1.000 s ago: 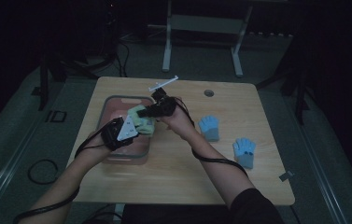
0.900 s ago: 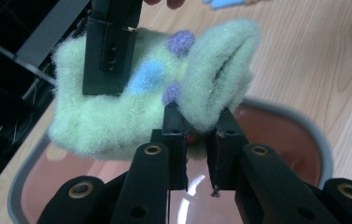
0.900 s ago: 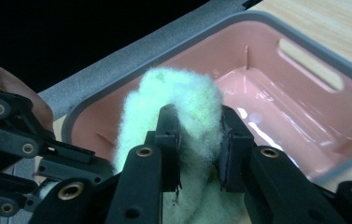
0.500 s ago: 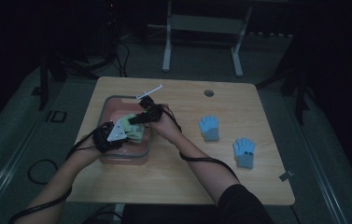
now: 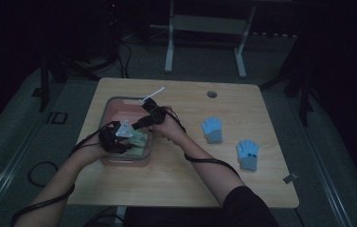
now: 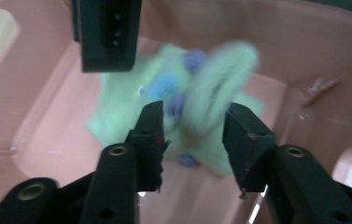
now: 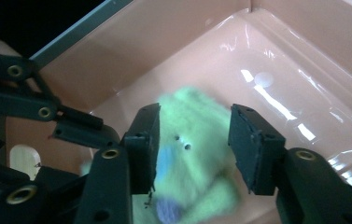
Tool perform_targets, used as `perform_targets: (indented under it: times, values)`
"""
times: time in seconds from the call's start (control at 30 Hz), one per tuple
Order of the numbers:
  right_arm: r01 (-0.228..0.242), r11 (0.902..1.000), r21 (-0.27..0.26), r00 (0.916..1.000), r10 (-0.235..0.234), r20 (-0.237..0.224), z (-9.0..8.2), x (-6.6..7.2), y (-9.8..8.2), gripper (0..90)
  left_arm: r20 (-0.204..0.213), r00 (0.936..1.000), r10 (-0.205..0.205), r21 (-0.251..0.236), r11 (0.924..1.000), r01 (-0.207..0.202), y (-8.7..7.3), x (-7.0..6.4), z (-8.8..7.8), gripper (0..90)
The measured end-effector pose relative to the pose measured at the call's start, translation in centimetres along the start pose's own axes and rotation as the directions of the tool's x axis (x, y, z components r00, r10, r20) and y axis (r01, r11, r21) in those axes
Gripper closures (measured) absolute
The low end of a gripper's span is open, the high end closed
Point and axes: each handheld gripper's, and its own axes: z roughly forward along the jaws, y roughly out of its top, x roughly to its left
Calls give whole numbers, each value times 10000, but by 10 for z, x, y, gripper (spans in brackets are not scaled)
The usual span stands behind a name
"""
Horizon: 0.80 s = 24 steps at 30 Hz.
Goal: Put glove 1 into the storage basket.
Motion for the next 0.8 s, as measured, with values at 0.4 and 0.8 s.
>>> perform_targets:
  times: [0.4, 0.8]
  values:
    - [500, 9946, -905, 9983, -524, -252, -37, 9, -12, 489, -164, 9960, -876, -312, 9957, 871, 2, -2, -12, 352]
    - [815, 9852, -1508, 9964, -841, -113, -81, 12, -40, 486, 129, 9897, -1425, -1182, 9826, 1430, 23, -14, -22, 320]
